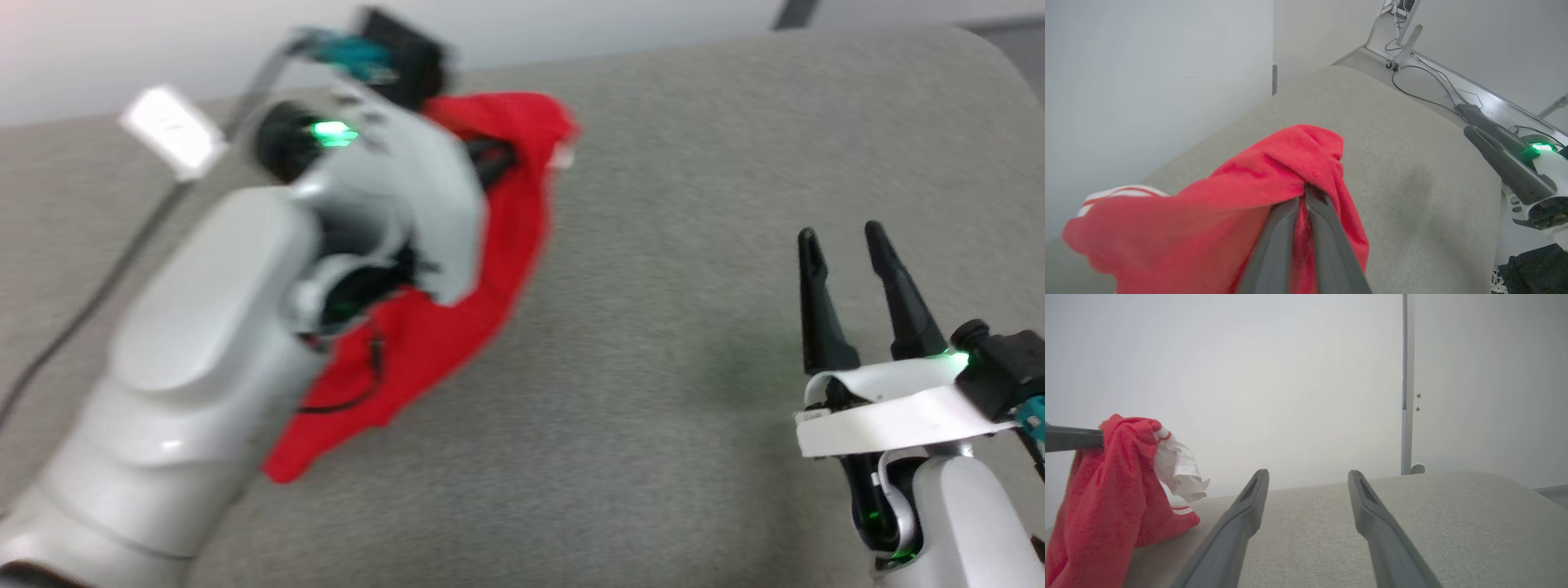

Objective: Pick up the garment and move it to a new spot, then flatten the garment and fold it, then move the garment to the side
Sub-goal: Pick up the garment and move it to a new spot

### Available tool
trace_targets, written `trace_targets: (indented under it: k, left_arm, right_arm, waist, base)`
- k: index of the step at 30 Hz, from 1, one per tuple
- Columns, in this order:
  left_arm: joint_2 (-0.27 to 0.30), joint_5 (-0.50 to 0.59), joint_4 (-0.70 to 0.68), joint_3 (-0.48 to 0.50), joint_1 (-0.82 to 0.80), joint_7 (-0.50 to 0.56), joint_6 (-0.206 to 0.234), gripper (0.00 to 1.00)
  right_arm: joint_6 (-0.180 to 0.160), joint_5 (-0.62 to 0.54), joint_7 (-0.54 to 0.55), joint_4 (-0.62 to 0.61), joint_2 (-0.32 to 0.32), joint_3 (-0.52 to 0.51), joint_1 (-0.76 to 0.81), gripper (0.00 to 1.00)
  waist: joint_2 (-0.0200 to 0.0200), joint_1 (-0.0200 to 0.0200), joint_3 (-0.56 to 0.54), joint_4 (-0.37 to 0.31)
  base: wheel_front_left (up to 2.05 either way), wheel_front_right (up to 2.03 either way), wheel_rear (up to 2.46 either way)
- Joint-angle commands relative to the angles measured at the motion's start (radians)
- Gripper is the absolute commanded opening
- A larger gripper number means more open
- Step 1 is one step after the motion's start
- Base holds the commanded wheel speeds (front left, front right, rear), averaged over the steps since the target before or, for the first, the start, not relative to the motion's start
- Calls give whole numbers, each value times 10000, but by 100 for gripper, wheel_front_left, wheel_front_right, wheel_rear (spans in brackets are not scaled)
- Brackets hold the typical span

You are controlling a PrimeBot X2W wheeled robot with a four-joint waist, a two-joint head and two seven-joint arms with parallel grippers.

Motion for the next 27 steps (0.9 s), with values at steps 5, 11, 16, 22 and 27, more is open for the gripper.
trace_targets:
  k: [5,11,16,22,27]
  left_arm:
    - [-884,-159,812,-1216,-939,-103,-12,0]
    - [-1694,-812,2264,-2570,-1737,-898,-12,0]
    - [-1905,-1408,3437,-3667,-1777,-1714,-12,0]
    - [-1912,-1948,4606,-5332,-1871,-1751,-12,0]
    - [-1880,-1940,5498,-6015,-1923,-1116,9,0]
  right_arm:
    - [-14,324,-4,-100,113,-331,-246,100]
    - [-14,1271,-2,-21,124,-215,-413,100]
    - [-12,1840,-2,56,122,-127,-347,100]
    - [-12,2052,-2,-73,123,-470,-81,100]
    - [-14,2179,-2,-152,120,-534,-26,100]
  waist:
    - [0,0,1167,-1832]
    - [0,0,1694,-3092]
    - [0,0,1858,-3958]
    - [0,0,2031,-4014]
    - [0,0,2122,-4025]
  base:
    - [0,0,0]
    - [0,0,0]
    - [0,0,0]
    - [0,0,0]
    - [0,0,0]
